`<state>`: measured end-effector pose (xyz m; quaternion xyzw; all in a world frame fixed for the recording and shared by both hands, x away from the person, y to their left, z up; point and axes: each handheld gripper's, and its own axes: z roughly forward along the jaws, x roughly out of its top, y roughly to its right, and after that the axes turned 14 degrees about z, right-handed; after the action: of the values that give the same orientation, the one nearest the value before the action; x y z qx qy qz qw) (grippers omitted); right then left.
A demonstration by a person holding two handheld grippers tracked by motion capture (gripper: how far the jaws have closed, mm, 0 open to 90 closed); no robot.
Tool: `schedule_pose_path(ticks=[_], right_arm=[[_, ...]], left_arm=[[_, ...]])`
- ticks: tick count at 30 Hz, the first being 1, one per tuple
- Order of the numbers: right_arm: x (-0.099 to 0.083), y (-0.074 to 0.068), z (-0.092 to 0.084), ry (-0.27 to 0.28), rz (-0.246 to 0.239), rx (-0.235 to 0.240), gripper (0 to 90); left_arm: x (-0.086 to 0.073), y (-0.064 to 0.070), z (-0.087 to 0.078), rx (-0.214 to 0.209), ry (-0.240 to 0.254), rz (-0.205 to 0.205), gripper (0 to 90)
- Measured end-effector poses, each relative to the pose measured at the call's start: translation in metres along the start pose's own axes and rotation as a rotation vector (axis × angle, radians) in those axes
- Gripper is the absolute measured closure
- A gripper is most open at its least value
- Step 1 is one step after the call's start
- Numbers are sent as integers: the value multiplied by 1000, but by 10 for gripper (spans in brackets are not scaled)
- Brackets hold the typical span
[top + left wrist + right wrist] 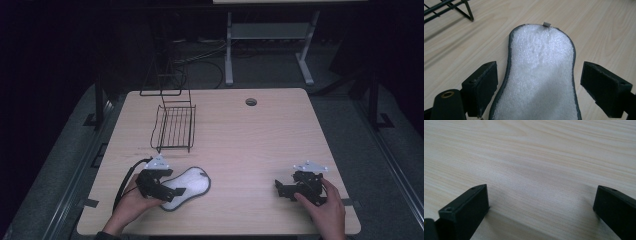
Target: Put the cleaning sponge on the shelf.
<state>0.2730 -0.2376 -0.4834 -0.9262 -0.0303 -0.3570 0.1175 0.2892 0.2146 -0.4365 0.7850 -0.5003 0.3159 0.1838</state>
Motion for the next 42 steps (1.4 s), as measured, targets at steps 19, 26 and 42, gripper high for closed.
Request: schedule_pose_path(ticks=[19, 26, 42], right_arm=[[0, 0, 0, 0, 0, 0, 0], [0, 0, 0, 0, 0, 0, 0], [0, 0, 0, 0, 0, 0, 0]], left_arm=[[1, -2, 22, 4, -62, 27, 137], [-1, -2, 27, -2, -83, 35, 130], [-2, -1, 31, -26, -89, 75, 128]])
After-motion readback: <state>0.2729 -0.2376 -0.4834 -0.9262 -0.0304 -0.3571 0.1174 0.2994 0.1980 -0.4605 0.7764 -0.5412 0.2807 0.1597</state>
